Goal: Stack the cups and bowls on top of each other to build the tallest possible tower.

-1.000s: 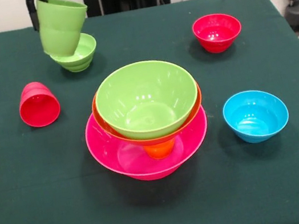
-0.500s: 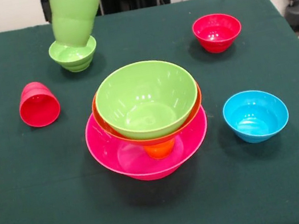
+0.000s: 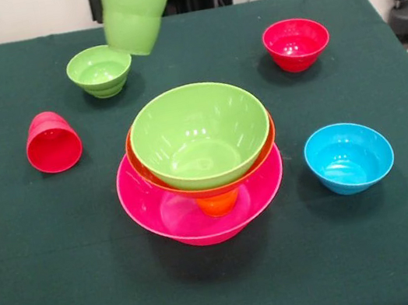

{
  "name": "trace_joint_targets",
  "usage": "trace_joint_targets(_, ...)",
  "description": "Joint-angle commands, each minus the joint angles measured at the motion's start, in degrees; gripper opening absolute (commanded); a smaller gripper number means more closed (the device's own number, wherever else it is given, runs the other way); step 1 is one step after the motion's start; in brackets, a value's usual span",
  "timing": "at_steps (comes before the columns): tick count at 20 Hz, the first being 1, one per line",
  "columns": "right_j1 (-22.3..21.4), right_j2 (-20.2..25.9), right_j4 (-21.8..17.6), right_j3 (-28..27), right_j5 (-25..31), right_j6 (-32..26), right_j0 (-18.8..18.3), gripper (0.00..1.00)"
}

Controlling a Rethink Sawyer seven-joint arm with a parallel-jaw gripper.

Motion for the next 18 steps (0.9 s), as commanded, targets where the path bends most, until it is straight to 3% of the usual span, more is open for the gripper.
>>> trace_joint_targets(1, 1.76, 0.09, 0.85, 1.12, 1.18, 6.86, 3.18, 0.0)
trace_joint_targets(14, 7.34, -2.03, 1.81, -5.47, -0.01, 9.54, 6.95, 0.0)
trace_joint_targets(18, 8.78, -2.58, 2.23, -8.67, 2.13, 9.49, 7.96, 0.0)
